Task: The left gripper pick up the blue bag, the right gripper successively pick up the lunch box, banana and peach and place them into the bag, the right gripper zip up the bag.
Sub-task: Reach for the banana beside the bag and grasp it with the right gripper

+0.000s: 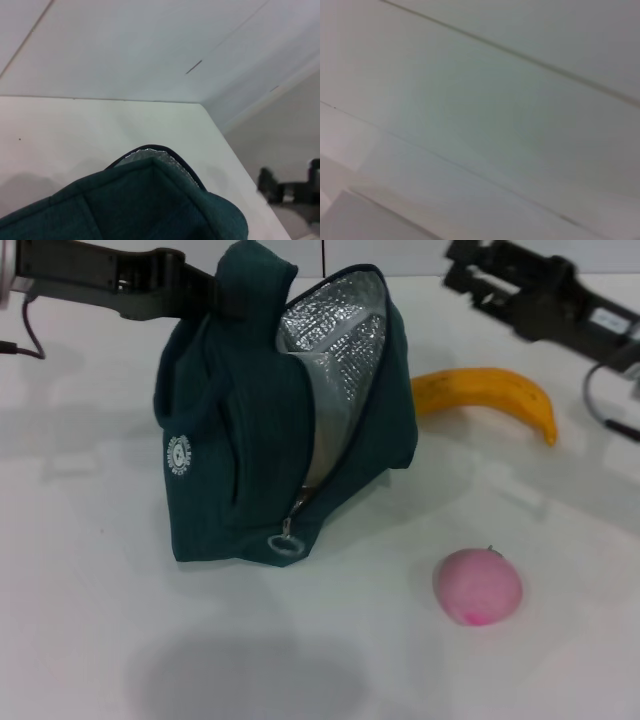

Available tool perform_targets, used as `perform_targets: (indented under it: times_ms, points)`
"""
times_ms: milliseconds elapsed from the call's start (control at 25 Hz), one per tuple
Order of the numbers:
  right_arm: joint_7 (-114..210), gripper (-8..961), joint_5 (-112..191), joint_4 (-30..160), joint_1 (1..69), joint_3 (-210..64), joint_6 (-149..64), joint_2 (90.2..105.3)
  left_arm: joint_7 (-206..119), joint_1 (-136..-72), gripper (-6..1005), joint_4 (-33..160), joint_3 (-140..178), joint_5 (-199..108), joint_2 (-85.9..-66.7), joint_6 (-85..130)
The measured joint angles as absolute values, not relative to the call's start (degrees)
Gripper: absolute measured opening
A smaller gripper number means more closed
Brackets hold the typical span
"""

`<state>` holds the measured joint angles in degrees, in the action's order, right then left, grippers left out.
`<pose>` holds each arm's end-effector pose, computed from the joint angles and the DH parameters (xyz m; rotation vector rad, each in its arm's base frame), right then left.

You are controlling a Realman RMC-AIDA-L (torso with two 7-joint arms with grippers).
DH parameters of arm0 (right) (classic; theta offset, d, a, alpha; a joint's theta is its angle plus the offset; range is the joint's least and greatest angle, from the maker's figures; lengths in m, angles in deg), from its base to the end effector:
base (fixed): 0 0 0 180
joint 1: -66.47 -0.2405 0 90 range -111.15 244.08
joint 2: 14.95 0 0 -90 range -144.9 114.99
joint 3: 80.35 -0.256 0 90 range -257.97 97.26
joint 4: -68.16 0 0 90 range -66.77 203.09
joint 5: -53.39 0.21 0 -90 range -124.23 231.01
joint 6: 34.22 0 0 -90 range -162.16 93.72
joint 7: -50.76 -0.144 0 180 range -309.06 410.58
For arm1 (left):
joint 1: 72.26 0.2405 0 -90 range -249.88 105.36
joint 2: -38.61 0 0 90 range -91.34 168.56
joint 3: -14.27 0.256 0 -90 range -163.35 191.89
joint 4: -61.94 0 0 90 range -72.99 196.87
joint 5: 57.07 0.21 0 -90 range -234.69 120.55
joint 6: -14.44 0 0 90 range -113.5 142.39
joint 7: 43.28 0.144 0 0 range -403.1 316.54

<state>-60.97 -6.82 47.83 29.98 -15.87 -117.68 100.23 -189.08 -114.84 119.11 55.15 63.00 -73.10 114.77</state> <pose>0.1960 0.3747 0.0070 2.2121 -1.5281 -1.5919 -0.1721 0.3874 0.0939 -2.5893 -1.5298 -0.5654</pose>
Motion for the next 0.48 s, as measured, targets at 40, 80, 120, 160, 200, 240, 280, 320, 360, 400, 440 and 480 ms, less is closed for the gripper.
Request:
perform_targets:
  times_ms: [40, 80, 120, 160, 200, 240, 280, 320, 360, 400, 440, 480]
  points:
    - [-60.0, 432, -6.9, 45.8, 31.2, -15.9, -117.6, 99.66, -189.1, -114.7, 41, 119.2, 55.1, 63.0, -73.06, 114.8]
    - [-59.0, 477, -7.7, 43.8, 32.1, -15.9, -117.5, 98.98, -189.0, -114.5, 41, 119.2, 55.1, 63.0, -72.99, 114.7]
    - [-58.1, 486, -8.8, 41.5, 32.9, -15.9, -117.3, 98.02, -188.9, -114.3, 41, 119.2, 55.1, 63.0, -72.94, 114.7]
    - [-57.8, 495, -10.5, 39.2, 33.3, -15.9, -116.9, 97.12, -188.7, -114.3, 41, 119.2, 55.1, 63.0, -72.93, 114.7]
    - [-57.9, 504, -13.5, 36.5, 33.6, -16.0, -116.0, 95.87, -188.7, -114.2, 41, 119.2, 55.1, 63.0, -72.91, 114.7]
    - [-58.2, 513, -16.0, 34.3, 33.6, -16.1, -115.3, 94.9, -188.6, -114.2, 41, 119.2, 55.1, 63.0, -72.91, 114.7]
    - [-59.1, 522, -18.8, 32.4, 33.5, -16.1, -114.2, 94.06, -188.6, -114.2, 41, 119.2, 55.1, 63.0, -72.91, 114.7]
    - [-60.1, 531, -22.0, 29.9, 33.4, -16.1, -113.1, 93.1, -188.5, -114.1, 41, 119.3, 55.1, 63.0, -72.91, 114.7]
    - [-60.9, 537, -24.8, 28.0, 33.2, -16.2, -112.2, 92.47, -188.5, -114.1, 41, 119.3, 55.1, 63.0, -72.91, 114.7]
    - [-61.6, 543, -27.5, 26.0, 32.9, -16.2, -111.5, 91.95, -188.4, -114.1, 41, 119.3, 55.1, 63.0, -72.91, 114.7]
    - [-62.2, 549, -30.1, 24.1, 32.4, -16.2, -111.1, 91.45, -188.3, -114.1, 41, 119.3, 55.1, 63.0, -72.91, 114.7]
    - [-63.0, 555, -34.1, 22.1, 31.6, -16.3, -110.8, 90.77, -188.2, -114.0, 41, 119.3, 55.2, 63.0, -72.91, 114.7]
